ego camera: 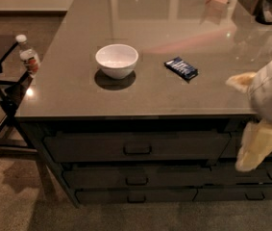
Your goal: Open middle drawer
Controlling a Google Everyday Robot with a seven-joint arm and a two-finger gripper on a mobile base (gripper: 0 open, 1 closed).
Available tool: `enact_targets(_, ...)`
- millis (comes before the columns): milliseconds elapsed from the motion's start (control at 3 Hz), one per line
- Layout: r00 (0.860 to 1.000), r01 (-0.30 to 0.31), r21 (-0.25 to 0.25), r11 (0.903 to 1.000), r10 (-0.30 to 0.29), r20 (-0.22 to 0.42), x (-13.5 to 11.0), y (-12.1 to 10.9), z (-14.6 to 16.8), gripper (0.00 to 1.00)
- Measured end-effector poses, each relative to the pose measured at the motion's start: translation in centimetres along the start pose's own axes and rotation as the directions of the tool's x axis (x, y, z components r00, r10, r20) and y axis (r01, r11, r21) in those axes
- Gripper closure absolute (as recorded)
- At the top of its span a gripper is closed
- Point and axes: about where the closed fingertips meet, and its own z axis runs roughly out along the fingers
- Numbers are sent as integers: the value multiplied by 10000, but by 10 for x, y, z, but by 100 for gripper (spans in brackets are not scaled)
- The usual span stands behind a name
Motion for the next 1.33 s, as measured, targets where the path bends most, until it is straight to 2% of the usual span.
enact_targets(333, 9976, 665, 408, 9970, -673, 180, 11, 37, 34, 0)
enact_targets(667, 9989, 332, 505, 9982, -348, 303, 33, 53, 98, 0)
enact_targets(1000, 9989, 346, 475, 9983, -360, 301, 33, 53, 97, 0)
enact_targets(1333, 9970, 646, 183, 9977, -653, 419, 27, 65, 124, 0)
